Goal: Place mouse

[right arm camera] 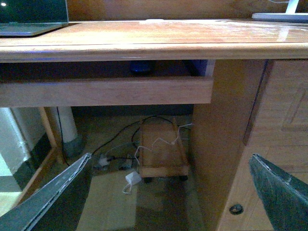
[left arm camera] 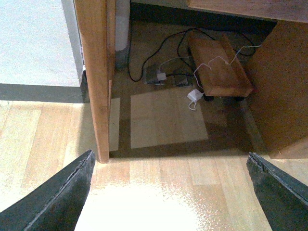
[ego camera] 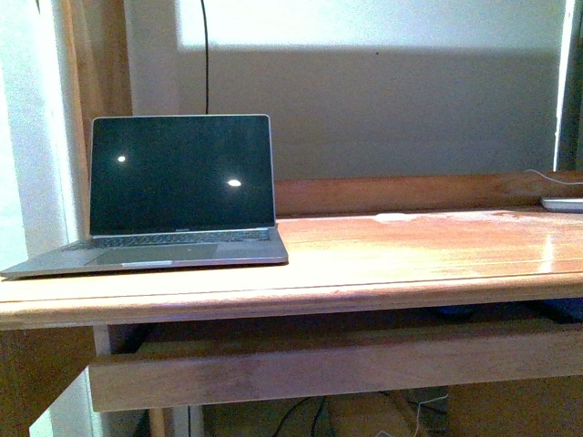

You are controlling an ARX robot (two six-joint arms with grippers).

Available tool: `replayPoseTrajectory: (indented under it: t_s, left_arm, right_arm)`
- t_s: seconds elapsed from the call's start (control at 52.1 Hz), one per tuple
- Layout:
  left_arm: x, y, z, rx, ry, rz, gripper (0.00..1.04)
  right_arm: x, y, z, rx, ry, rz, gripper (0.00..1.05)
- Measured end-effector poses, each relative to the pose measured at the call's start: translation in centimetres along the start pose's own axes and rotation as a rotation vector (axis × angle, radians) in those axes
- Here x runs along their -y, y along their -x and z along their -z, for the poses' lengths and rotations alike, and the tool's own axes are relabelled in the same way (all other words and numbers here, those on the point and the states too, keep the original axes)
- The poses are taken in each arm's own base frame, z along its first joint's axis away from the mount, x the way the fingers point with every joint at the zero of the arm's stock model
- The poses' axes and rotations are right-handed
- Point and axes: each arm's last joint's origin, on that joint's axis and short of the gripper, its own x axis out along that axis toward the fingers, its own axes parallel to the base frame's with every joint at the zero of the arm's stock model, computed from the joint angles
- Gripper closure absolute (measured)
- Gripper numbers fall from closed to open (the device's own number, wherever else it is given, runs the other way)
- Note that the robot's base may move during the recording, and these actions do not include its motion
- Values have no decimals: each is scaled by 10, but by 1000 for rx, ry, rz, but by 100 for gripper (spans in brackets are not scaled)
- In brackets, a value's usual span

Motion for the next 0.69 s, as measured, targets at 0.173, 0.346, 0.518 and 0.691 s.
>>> replayPoseTrajectory:
  t_s: [0.173, 0.346, 0.518, 0.691]
  left_arm:
    - [-1, -53, -50, 257, -534, -8, 8]
    - [-2, -114, -69, 426, -1051, -37, 8]
    - [6, -159, -71, 420, -1332, 13, 8]
    - [21, -178, -59, 413, -1430, 98, 8]
  right_arm:
    - [0, 0, 0, 0, 0, -5, 7]
    - [0, 0, 0, 0, 0, 1, 7]
    - [0, 0, 0, 0, 0, 1, 7]
    - [0, 0, 0, 0, 0, 1, 7]
